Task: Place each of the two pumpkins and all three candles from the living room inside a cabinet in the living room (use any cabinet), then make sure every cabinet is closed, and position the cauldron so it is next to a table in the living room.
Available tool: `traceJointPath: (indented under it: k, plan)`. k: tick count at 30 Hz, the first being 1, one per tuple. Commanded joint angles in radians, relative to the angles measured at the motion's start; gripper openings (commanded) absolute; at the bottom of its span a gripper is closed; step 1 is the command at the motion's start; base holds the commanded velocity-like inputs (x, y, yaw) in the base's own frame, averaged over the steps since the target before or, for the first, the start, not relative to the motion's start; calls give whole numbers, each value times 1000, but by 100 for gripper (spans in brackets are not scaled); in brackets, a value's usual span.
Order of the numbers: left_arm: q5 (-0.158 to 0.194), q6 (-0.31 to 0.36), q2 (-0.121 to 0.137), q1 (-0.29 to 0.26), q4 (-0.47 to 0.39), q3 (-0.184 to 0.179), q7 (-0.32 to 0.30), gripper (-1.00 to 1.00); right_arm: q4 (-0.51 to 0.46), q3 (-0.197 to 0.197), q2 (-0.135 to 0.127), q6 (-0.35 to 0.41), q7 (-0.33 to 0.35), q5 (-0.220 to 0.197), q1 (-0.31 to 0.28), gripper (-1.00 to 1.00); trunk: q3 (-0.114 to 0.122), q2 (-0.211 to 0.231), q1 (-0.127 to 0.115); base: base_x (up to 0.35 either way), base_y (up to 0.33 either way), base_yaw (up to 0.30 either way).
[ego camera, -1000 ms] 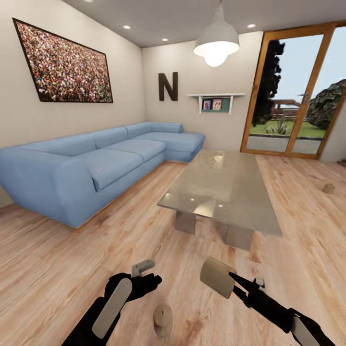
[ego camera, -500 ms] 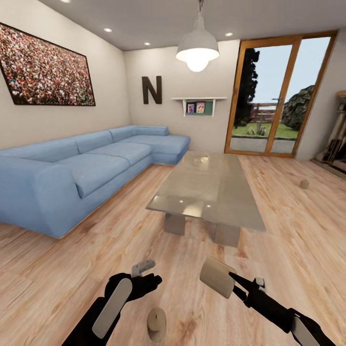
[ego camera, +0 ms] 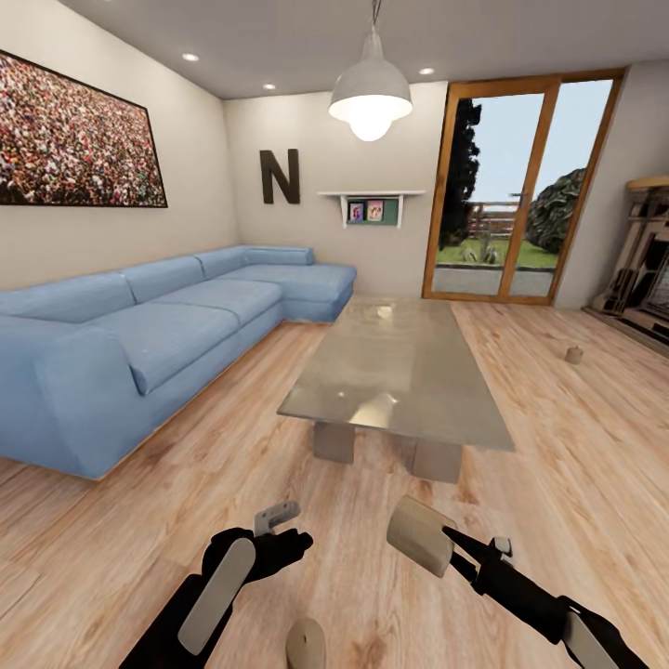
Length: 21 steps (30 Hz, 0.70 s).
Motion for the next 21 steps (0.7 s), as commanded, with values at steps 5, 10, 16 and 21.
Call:
traceJointPath:
  k: [5,10,16,21]
  plan:
    - [8,0,0,-1,-1,0,10,100,0,4,-1,19,0,-10,-1,-100,-1,0,0,7,3,-1]
    - [7,0,-1,-1,-1,1,10,100,0,4,-1,22,1,-10,-1,-100,-1,0,0,0,0,0]
    - [9,0,0,-1,-1,2,10,100,0,4,-1,22,1,-10,-1,-100,-1,0,0,0,0,0]
    - [10,0,0,-1,-2,2,10,100,0,4,-1,22,1,-10,-1,-100,-1,0,0,0,0,0]
